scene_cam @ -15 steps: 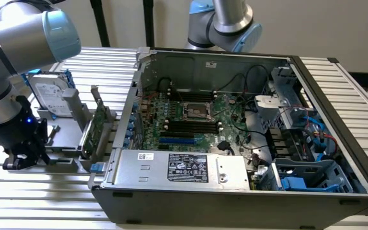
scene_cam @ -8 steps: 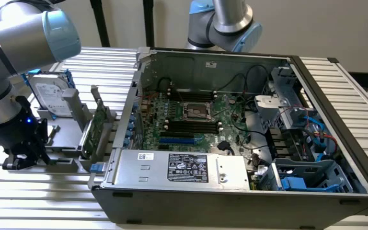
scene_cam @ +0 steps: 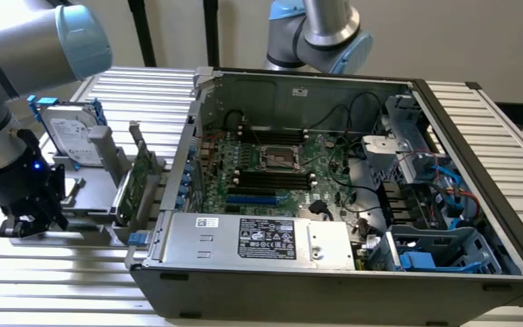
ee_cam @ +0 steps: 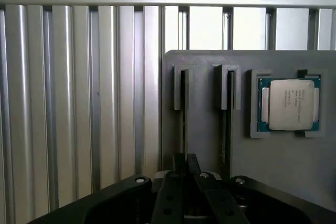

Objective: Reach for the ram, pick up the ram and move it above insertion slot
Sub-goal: 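Pick up the ram and move it above insertion slot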

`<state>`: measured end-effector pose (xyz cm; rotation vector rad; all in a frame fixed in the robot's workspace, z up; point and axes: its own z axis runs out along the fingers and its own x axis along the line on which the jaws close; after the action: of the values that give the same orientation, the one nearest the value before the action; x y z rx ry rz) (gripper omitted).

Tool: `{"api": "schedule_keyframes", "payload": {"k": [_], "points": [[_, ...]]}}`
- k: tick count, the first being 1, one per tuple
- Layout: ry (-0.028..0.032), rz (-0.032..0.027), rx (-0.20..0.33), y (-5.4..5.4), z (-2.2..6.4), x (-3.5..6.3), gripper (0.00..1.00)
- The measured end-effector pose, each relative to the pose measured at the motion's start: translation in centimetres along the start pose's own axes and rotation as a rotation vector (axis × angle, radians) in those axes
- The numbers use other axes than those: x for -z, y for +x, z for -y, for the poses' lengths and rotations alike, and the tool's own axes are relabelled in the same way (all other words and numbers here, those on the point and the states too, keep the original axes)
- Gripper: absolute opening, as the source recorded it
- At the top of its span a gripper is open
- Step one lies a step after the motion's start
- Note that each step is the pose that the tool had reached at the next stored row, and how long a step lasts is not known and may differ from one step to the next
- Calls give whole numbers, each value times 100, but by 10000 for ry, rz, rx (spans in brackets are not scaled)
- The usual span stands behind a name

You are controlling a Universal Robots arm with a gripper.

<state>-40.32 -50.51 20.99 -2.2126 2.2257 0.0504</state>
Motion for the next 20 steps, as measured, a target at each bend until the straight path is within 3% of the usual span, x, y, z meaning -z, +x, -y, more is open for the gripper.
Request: {"api": "schedule_keyframes", "payload": {"k": [13,20], "points": [[0,0,0,-14,7,586,14],[-19,9,12,-23,186,909,14]]}}
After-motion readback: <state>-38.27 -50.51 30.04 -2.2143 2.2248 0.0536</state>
